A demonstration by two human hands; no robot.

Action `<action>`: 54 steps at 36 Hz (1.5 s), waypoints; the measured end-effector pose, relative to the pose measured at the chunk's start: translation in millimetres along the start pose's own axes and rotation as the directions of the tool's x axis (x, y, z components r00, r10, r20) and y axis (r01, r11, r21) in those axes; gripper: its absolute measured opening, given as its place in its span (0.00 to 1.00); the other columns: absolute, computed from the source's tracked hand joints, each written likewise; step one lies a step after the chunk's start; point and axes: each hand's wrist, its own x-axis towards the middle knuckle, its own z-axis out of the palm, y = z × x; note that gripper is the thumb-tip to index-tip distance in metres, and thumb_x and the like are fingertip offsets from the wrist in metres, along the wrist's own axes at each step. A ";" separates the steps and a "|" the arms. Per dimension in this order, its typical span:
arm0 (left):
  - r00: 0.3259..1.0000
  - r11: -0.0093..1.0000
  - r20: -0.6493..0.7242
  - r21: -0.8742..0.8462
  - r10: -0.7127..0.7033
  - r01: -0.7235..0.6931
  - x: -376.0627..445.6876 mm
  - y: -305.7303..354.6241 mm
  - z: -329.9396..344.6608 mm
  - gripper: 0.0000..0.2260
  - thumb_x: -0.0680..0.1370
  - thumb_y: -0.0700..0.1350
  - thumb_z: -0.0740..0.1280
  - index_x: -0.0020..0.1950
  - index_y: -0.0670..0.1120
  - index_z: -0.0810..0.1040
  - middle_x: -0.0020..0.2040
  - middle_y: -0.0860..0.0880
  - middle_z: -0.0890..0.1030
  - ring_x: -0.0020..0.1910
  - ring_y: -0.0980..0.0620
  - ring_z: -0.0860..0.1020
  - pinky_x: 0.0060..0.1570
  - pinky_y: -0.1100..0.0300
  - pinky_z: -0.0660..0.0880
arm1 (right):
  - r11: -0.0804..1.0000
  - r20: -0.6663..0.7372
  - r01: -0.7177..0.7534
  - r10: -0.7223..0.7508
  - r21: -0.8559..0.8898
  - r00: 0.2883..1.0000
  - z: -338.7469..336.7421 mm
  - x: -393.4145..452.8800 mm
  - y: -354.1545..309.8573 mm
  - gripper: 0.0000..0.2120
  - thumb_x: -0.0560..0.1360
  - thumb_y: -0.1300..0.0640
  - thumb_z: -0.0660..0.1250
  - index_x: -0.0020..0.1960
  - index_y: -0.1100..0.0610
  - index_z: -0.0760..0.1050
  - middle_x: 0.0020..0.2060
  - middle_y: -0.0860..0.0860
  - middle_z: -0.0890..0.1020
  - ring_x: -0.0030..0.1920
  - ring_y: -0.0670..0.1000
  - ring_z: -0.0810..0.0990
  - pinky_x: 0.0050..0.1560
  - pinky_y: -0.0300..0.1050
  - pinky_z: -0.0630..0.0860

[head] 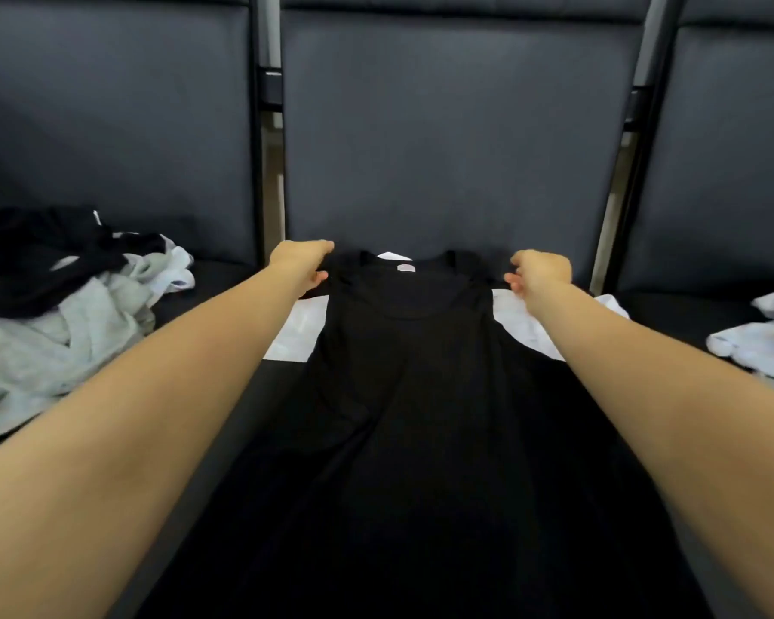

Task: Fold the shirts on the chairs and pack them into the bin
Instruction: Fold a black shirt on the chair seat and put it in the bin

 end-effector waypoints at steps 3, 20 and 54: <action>0.960 0.889 0.000 0.377 0.280 -0.259 -30.3 2.1 -10.7 0.09 0.77 0.48 0.67 0.40 0.44 0.73 0.40 0.44 0.74 0.38 0.47 0.74 0.47 0.53 0.77 | 0.992 0.002 0.078 -0.078 -0.097 0.997 -25.4 -17.1 -4.0 0.09 0.76 0.65 0.62 0.38 0.56 0.71 0.35 0.51 0.75 0.31 0.46 0.75 0.28 0.37 0.69; 0.820 0.224 0.452 0.810 0.352 -0.542 -209.4 -82.0 -85.5 0.18 0.72 0.64 0.68 0.48 0.51 0.70 0.46 0.53 0.73 0.47 0.51 0.74 0.48 0.53 0.74 | 0.394 0.271 0.326 -0.190 -0.859 0.944 -165.4 -153.8 44.5 0.21 0.72 0.37 0.67 0.33 0.50 0.64 0.37 0.50 0.73 0.43 0.55 0.72 0.45 0.48 0.68; 0.964 0.688 -0.002 0.701 0.264 -0.187 -174.7 -85.4 -166.3 0.23 0.82 0.51 0.57 0.30 0.42 0.67 0.34 0.43 0.74 0.42 0.41 0.76 0.41 0.55 0.66 | 0.852 0.127 0.068 -0.002 -0.518 0.992 -171.8 -185.9 42.2 0.16 0.74 0.49 0.71 0.54 0.58 0.73 0.49 0.52 0.78 0.46 0.53 0.77 0.45 0.47 0.76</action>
